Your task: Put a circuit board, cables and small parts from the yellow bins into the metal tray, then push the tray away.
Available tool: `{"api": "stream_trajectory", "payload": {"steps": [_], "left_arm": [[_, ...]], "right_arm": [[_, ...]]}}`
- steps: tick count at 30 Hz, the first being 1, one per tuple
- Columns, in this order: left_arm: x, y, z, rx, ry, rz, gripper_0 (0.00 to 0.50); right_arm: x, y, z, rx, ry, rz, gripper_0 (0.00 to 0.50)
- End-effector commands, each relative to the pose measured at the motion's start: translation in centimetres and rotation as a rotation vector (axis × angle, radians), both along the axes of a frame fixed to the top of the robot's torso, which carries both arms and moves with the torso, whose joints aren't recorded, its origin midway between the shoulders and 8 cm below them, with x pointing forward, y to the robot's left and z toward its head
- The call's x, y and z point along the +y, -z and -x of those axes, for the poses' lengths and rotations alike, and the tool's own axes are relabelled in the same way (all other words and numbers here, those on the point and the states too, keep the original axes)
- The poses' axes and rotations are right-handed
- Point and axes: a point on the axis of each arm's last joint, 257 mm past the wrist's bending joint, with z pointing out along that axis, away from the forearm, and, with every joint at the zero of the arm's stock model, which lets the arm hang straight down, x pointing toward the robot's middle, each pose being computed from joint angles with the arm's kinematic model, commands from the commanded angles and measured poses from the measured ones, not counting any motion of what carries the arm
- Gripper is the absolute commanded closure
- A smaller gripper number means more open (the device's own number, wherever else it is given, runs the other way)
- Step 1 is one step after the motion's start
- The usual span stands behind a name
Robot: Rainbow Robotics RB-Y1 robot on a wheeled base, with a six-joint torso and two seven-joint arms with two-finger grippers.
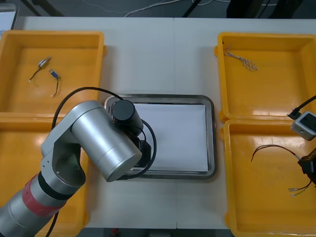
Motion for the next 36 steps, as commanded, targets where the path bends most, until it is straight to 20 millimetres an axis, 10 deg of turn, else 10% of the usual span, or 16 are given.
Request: {"api": "stream_trajectory", "payload": {"steps": [1, 17, 36], "left_arm": [[-0.4, -4.0, -0.7, -0.053, -0.032, 0.066, 0.017], [3.3, -10.1, -3.5, -0.147, -0.093, 0.141, 0.016], [12.4, -14.8, -6.2, -0.214, -0.205, 0.118, 0.016]], "right_arm": [[0.3, -1.4, -0.5, -0.044, 0.037, -0.026, 0.500], [5.6, -1.0, 0.1, -0.044, -0.103, -0.055, 0.500], [14.9, -2.1, -1.1, -0.092, -0.464, 0.050, 0.500]]}}
